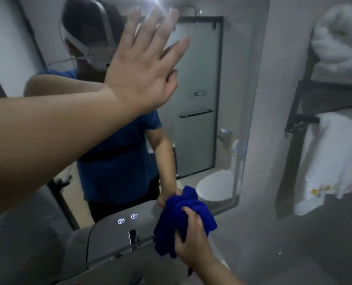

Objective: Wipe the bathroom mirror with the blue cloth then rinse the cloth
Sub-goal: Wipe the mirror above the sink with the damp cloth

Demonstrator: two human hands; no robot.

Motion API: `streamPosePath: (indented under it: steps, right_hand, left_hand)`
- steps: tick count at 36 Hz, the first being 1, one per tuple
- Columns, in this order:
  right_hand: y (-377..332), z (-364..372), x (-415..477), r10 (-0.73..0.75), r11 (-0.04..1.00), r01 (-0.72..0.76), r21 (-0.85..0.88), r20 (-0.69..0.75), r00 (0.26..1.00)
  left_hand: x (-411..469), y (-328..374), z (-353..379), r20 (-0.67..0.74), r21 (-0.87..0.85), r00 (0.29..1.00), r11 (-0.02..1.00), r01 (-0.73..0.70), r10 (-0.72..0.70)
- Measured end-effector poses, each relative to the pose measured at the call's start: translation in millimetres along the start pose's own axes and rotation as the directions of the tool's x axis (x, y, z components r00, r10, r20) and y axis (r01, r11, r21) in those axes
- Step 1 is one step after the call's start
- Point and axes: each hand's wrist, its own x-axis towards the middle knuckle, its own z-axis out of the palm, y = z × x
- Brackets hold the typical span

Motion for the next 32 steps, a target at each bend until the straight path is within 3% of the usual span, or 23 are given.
streamPosePath:
  steps: [2, 4, 6, 9, 12, 15, 19, 23, 26, 29, 30, 32]
  right_hand:
    - [2.3, -30.7, 18.0, -0.007, 0.999, 0.009, -0.05, 0.05, 0.999]
    - [-5.2, -64.3, 43.2, -0.098, 0.991, 0.097, -0.092, -0.012, 0.995]
    - [-19.7, -97.5, 70.9, -0.241, 0.962, 0.217, -0.163, -0.142, 0.96]
    - [-63.1, -147.7, 118.1, -0.355, 0.934, 0.287, -0.214, -0.449, 0.82]
    - [-117.0, -199.1, 165.5, -0.23, 0.963, 0.258, -0.076, -0.729, 0.645]
    - [-147.5, -233.3, 195.7, -0.177, 0.976, 0.198, -0.086, -0.846, 0.503]
    - [-140.4, -228.7, 202.7, -0.08, 0.996, 0.077, -0.05, -0.887, 0.455]
    - [-83.9, -199.7, 184.3, 0.259, 0.961, -0.035, 0.275, -0.843, 0.471]
    - [-13.7, -170.2, 157.8, 0.606, 0.794, -0.429, 0.43, -0.609, 0.511]
    - [53.0, -142.9, 124.9, 0.787, 0.617, -0.718, 0.322, -0.241, 0.568]
    - [70.5, -139.5, 114.6, 0.783, 0.621, -0.761, 0.188, -0.124, 0.609]
    - [92.2, -141.8, 103.3, 0.745, 0.663, -0.746, -0.058, -0.047, 0.666]
  left_hand:
    - [0.1, -0.3, 0.7, 0.005, -0.001, 1.0, 1.0, -0.001, 0.001]
    - [0.3, -0.5, 1.3, 0.011, -0.004, 1.0, 1.0, 0.004, -0.004]
    - [-0.1, -0.8, 1.9, 0.013, -0.003, 1.0, 1.0, 0.006, -0.006]
    - [0.6, -0.6, 1.1, 0.016, 0.005, 1.0, 1.0, 0.005, -0.005]
    - [-0.3, 0.4, 1.2, 0.023, 0.012, 1.0, 1.0, 0.013, -0.013]
    - [-1.1, 1.5, 0.1, 0.026, -0.001, 0.999, 1.0, 0.022, -0.022]
    - [-0.6, 2.6, 0.4, 0.036, -0.003, 0.999, 0.999, 0.04, -0.039]
    - [1.0, 1.8, 1.4, 0.056, 0.004, 0.997, 0.999, 0.052, -0.053]
    - [1.6, 1.8, 1.4, 0.059, -0.001, 0.997, 0.999, 0.044, -0.044]
    - [0.8, 2.0, 3.1, 0.063, 0.005, 0.997, 0.999, 0.046, -0.046]
    - [0.4, 2.0, 3.5, 0.069, 0.011, 0.996, 0.999, 0.048, -0.049]
    - [-0.1, 2.3, 3.5, 0.076, 0.009, 0.996, 0.999, 0.051, -0.051]
